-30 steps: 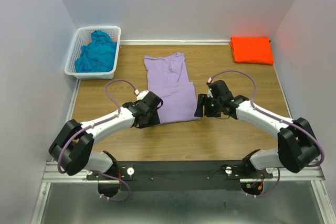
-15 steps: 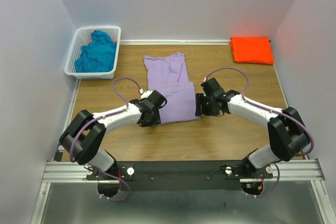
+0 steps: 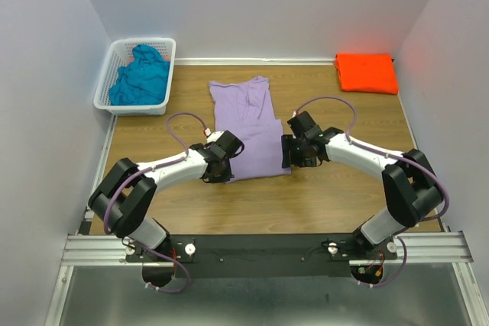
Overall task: Fold and stack the t-shirts
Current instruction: Fold the tshirt
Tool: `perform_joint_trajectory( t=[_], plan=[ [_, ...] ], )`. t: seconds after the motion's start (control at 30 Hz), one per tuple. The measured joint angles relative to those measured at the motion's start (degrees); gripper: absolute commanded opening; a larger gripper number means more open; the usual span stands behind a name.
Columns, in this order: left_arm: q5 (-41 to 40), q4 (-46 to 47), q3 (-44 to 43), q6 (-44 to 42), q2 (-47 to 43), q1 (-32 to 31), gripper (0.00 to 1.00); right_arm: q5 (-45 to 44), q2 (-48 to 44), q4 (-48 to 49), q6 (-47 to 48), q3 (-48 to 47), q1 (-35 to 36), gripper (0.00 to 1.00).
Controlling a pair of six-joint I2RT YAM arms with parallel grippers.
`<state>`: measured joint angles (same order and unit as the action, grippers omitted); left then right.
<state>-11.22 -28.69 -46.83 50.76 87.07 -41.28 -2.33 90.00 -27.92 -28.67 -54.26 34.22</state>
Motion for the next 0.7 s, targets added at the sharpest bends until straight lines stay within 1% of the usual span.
perform_joint_trajectory(
  t=[0.03,0.13,0.17,0.27,0.3,0.4,0.7],
  plan=[
    [0.07,0.07,0.00,-0.13,0.00,-0.02,0.00,0.00,0.44,-0.11,-0.11,-0.35,0.11,0.65],
    [0.15,0.13,0.00,-0.28,0.00,-0.07,0.00,0.00,2.01,-0.31,-0.46,-1.22,0.35,0.61],
    [0.17,0.13,0.00,-0.35,0.00,-0.07,0.00,0.00,2.36,-0.37,-0.50,-1.36,0.35,0.58],
    [0.17,0.13,0.00,-0.42,0.00,-0.07,0.00,-0.02,3.61,-0.70,-1.20,-1.81,0.66,0.54],
    [0.20,0.13,0.00,-0.48,0.00,-0.07,0.00,-0.02,3.96,-0.79,-1.40,-1.90,0.81,0.51],
    [0.26,0.15,0.00,-0.79,-0.02,-0.07,0.00,-0.22,4.57,-1.20,-1.90,-2.01,1.11,0.48],
    [0.42,0.04,0.02,-1.70,-0.17,-0.07,0.00,-1.31,6.73,-2.21,-3.69,-2.86,2.99,0.43]
  ],
)
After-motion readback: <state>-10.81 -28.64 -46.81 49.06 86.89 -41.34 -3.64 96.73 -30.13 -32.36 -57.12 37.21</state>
